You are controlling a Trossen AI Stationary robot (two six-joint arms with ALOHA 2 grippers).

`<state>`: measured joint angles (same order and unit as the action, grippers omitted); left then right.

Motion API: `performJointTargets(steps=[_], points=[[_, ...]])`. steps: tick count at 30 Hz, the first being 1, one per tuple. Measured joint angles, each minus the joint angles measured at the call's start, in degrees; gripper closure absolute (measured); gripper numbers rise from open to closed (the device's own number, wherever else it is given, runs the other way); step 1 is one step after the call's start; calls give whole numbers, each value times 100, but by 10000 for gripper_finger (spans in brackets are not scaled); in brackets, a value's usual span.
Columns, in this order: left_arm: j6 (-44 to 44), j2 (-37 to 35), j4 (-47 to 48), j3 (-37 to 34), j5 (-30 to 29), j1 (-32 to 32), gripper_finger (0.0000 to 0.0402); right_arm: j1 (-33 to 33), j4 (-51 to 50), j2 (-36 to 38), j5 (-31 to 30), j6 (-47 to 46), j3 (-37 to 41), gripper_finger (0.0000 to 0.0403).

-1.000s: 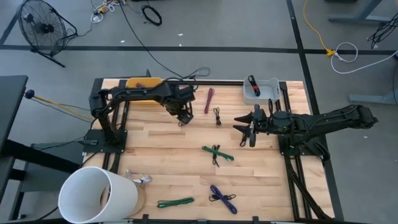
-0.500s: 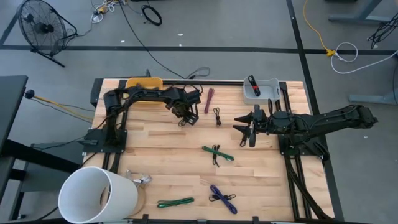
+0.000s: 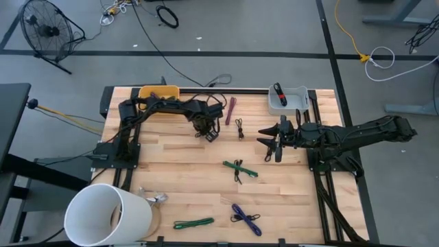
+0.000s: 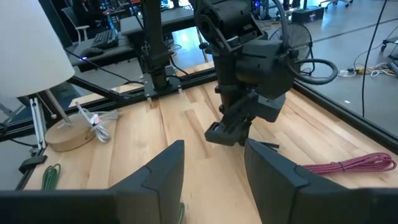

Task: Pick & Place USB Port
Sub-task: Put the black charger cable into the gray bin

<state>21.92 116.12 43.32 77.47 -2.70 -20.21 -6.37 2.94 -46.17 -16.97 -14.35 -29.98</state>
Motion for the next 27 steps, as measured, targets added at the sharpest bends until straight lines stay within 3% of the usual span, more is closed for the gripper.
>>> performJointTargets(steps=[8, 17, 21, 27], points=[[-407, -159, -50, -24, 45, 134, 390, 0, -28, 0, -2, -8, 0, 234], [-1147, -1686, -828, -16, 588, 821, 390, 0, -100, 0, -11, 5, 0, 234], [-1705, -2456, -1460, -11, 833, 1276, 390, -1, -97, 1, -12, 5, 0, 234], [-2550, -3073, -3001, 0, 1768, 1931, 390, 0, 14, 0, -9, 7, 0, 234]])
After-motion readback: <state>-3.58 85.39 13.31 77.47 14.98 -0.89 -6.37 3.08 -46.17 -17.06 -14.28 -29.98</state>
